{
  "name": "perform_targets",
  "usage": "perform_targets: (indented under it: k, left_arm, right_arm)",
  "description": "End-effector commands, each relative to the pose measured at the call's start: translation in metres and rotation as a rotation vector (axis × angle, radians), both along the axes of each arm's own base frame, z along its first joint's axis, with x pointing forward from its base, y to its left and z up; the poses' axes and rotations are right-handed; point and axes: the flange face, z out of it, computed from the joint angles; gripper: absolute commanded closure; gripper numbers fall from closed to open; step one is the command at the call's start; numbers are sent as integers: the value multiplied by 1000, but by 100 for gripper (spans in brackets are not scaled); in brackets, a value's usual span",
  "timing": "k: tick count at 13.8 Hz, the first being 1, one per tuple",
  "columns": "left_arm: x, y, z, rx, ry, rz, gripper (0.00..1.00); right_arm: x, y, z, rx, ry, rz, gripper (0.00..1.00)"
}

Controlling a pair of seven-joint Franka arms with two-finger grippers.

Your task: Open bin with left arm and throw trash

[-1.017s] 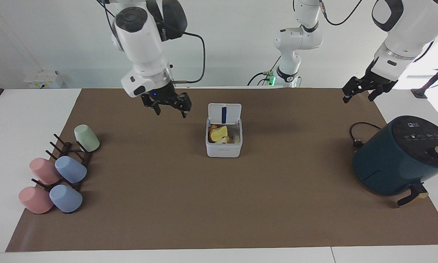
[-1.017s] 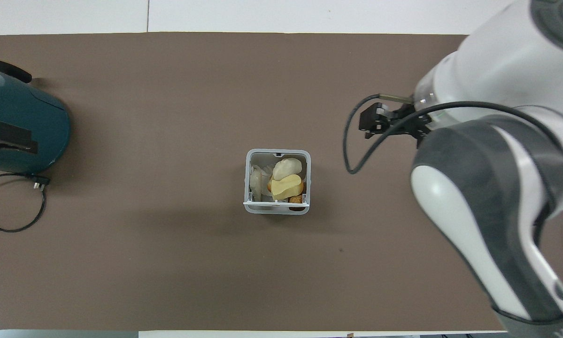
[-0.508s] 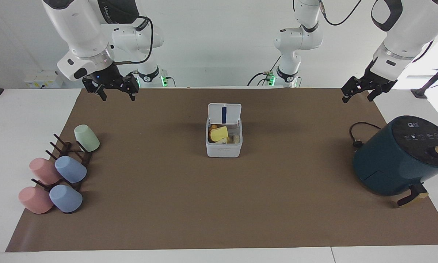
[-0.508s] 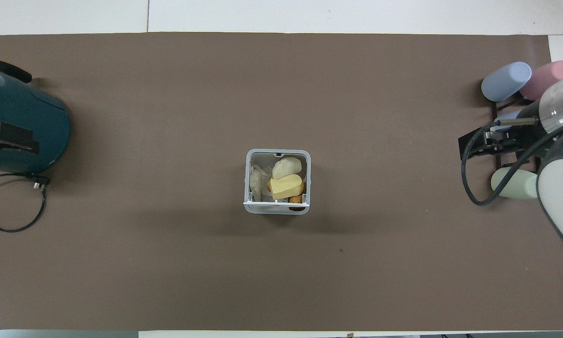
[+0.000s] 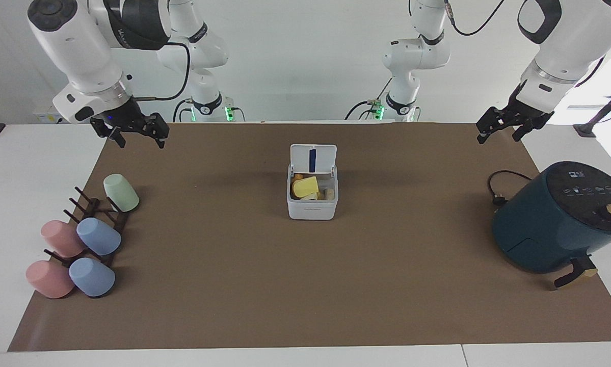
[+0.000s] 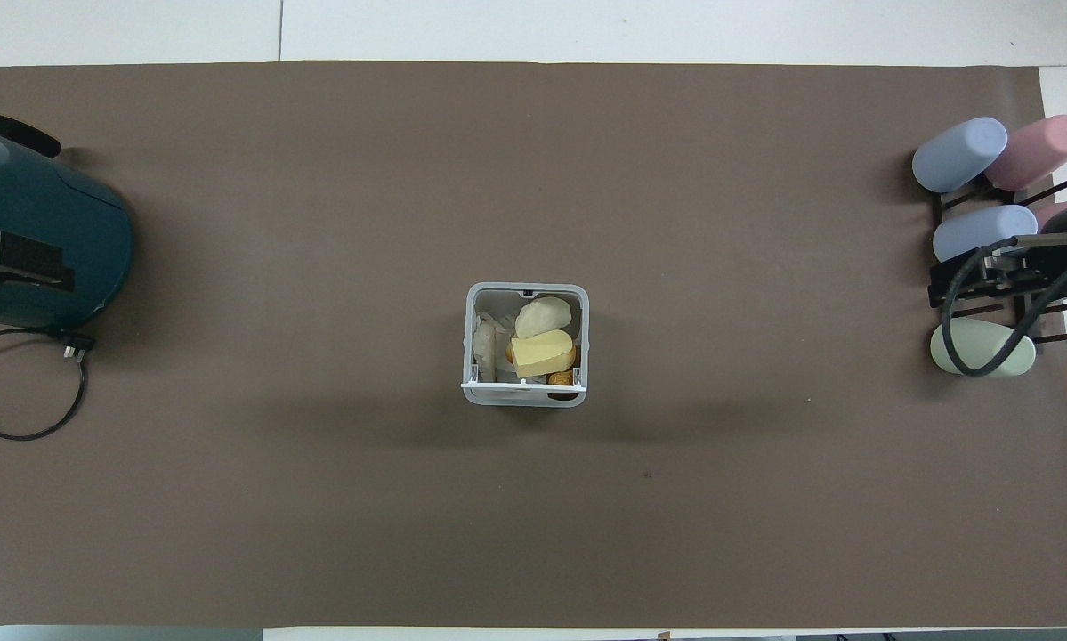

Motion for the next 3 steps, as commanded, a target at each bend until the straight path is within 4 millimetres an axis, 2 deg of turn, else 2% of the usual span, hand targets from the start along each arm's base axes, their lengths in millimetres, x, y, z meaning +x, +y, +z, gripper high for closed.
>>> perform_targets:
  k: [1, 3]
  left_arm:
    - [-5, 0, 0, -16, -5, -12, 0]
    - [-5, 0, 1, -16, -8, -12, 0]
  right_arm:
    - [-3, -2, 4, -5, -12, 17, 0]
    - [-5, -12, 5, -3, -4, 10, 0]
